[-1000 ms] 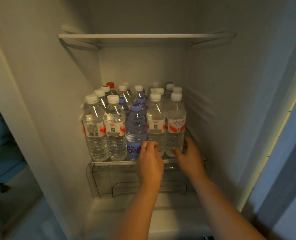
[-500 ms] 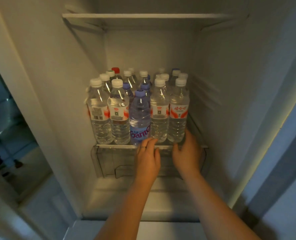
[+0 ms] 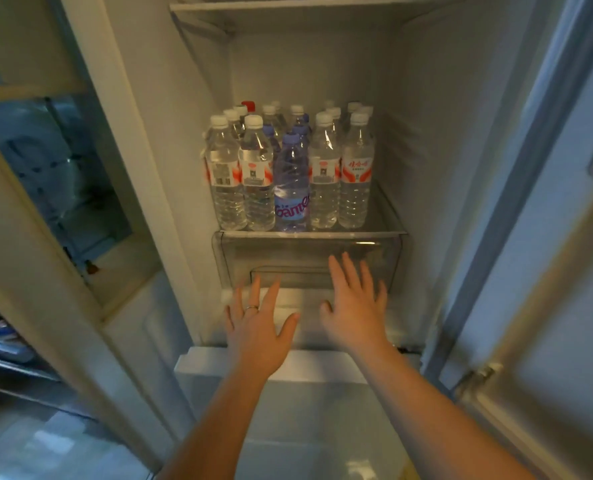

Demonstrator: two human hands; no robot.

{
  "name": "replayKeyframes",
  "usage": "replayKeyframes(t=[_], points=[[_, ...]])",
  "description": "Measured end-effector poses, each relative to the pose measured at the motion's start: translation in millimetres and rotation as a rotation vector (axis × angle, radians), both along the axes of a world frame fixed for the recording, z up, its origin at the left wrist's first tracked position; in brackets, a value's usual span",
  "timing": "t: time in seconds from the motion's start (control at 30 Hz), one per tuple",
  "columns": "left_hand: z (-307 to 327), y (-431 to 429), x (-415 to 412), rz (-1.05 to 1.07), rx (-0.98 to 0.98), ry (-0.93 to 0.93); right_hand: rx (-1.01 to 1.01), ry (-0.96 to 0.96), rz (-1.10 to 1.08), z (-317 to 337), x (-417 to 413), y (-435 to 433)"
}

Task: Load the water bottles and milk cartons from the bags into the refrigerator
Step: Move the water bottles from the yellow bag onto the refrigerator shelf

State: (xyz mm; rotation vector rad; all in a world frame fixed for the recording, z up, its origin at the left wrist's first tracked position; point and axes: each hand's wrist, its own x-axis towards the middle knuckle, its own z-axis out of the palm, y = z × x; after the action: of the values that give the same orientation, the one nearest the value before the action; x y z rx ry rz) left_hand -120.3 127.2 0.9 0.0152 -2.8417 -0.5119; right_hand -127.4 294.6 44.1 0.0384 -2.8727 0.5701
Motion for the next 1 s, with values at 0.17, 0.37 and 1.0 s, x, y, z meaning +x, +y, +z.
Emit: replayKeyframes(t=[0.17,0.37,1.0], points=[[-12.8,-29.2,87.3,-0.04,-0.01,0.076,0.011,0.076,0.105,-16.6,91.0,-3.8],[-34.8,-49.5,216.6,-0.12,0.005,0.008,0.038,0.045,0.163,-44.7,211.7,-5.4],[-109.7,14.1,490.7,-0.227,0.069,-0.405,0.115,-0.228,0.215,-137.7,477.4,65.6]])
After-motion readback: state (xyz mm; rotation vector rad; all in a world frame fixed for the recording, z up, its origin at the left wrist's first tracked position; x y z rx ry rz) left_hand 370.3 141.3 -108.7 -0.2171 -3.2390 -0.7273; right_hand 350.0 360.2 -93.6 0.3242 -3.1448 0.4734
